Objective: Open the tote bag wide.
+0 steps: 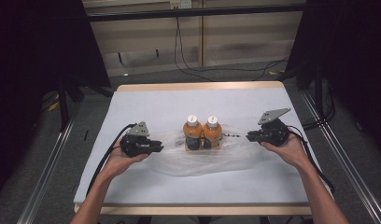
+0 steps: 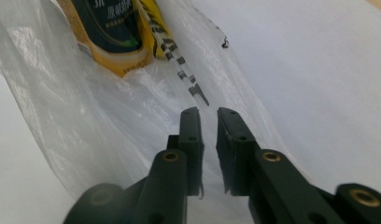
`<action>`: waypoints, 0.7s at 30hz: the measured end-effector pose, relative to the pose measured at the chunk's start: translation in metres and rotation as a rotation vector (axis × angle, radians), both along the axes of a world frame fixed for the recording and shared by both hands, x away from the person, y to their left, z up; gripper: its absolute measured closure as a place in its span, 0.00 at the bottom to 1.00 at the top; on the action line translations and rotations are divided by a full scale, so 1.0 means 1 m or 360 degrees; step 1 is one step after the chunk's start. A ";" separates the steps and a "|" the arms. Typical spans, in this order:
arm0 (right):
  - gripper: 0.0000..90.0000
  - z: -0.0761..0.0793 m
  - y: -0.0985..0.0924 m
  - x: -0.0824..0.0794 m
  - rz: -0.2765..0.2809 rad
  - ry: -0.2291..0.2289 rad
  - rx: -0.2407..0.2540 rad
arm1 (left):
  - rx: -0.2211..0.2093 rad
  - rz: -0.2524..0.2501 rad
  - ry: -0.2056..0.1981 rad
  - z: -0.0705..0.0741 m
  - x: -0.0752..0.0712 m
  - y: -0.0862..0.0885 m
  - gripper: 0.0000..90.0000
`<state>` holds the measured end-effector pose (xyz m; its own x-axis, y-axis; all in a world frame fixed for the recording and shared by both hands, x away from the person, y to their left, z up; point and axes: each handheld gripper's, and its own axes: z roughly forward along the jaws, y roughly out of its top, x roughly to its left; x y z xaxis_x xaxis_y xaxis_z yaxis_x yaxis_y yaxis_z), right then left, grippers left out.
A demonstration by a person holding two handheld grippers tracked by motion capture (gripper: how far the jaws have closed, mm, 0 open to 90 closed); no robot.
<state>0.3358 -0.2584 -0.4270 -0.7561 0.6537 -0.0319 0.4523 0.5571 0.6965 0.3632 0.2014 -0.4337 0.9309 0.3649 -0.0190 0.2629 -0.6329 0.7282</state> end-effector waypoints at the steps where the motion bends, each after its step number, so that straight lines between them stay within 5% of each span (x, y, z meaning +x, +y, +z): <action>1: 0.88 0.000 0.000 0.000 0.0000 0.0000 0.0000 | -0.0023 0.0006 -0.0007 0.003 -0.001 -0.001 0.83; 3: 0.85 0.002 0.000 -0.001 0.0003 0.0002 0.0040 | -0.0103 0.0025 -0.0025 0.011 -0.005 -0.005 0.78; 9: 0.81 0.013 0.007 -0.003 0.0050 -0.0032 0.0111 | -0.0179 -0.0003 -0.0044 0.020 -0.013 -0.020 0.74; 15: 0.84 0.019 0.024 -0.005 0.0119 -0.0040 0.0159 | -0.0180 -0.0044 0.0007 0.013 -0.018 -0.045 0.75; 16: 0.85 0.019 0.026 -0.004 0.0125 -0.0043 0.0147 | -0.0139 -0.0059 -0.0011 0.012 -0.019 -0.048 0.76; 21: 0.92 0.017 0.037 -0.002 0.0178 -0.0009 0.0156 | -0.0151 -0.0066 -0.0044 0.007 -0.022 -0.059 0.86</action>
